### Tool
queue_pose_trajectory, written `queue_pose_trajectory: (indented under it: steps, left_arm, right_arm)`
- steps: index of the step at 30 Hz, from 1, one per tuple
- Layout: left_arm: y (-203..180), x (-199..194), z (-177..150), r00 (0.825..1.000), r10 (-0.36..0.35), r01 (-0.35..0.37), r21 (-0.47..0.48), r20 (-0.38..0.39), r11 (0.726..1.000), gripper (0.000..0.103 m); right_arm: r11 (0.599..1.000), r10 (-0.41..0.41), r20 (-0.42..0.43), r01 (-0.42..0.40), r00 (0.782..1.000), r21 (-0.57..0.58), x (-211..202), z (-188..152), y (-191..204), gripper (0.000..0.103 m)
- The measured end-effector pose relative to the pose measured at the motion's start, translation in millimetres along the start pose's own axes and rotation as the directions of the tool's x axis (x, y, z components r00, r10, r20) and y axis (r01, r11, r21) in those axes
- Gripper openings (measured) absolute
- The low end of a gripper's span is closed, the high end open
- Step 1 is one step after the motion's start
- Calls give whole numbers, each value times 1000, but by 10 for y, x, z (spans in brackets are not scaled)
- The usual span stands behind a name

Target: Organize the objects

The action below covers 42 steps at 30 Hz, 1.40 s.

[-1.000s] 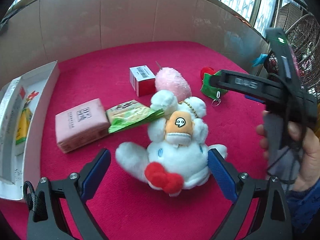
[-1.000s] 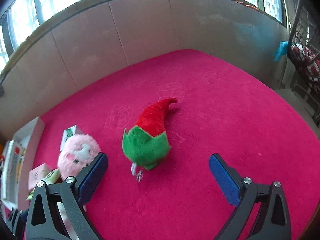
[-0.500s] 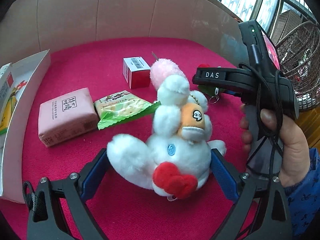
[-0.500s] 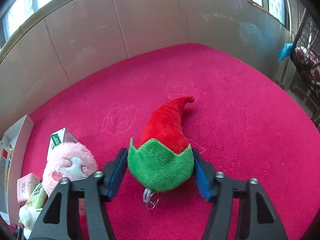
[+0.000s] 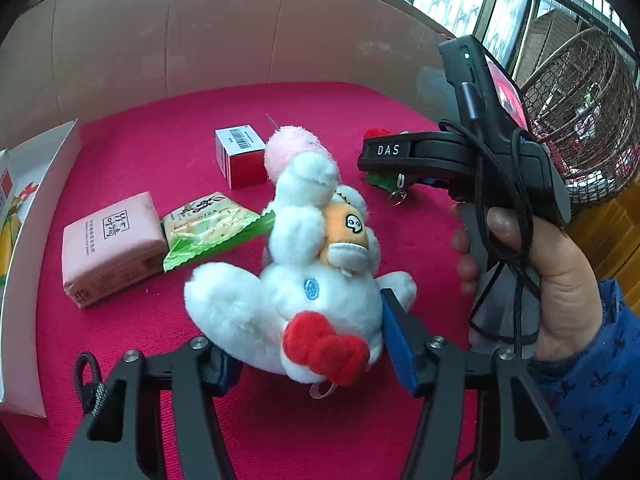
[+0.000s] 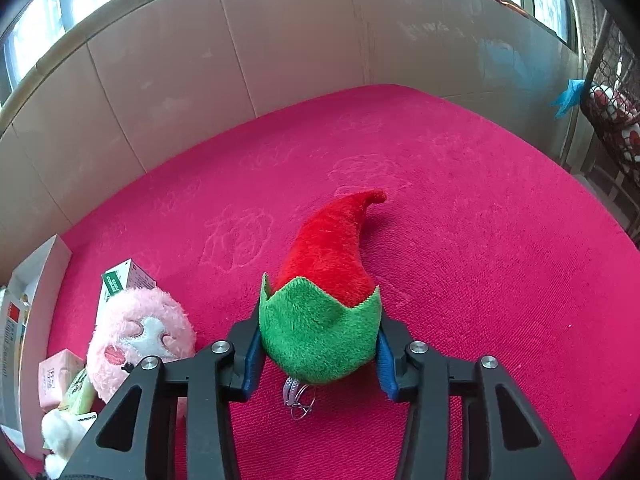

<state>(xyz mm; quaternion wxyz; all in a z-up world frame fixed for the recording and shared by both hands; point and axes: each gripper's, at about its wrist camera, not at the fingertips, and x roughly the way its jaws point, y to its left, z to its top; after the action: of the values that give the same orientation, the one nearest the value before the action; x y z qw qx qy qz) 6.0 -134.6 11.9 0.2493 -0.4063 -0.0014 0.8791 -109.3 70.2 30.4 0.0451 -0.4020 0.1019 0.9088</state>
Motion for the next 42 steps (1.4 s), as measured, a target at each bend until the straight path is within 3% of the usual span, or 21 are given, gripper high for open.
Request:
queue_pose_trajectory:
  steps: [11,27,42]
  left_arm:
    - [-102,-58,-67,998,41,-43,44,41,998,57]
    - [-127,-126,-70,989,63,-74,78,130,994,52]
    - [-294,-359,-142,957,62,-113,166,282,980,50]
  right_arm:
    - [999,-21,24,20,999,45,-47,-8,-41,44]
    - [995,-59,134,48,989,87,-185,-40,-115,43]
    - [994,-69,179,54,981,91,-240,-13,-132,43]
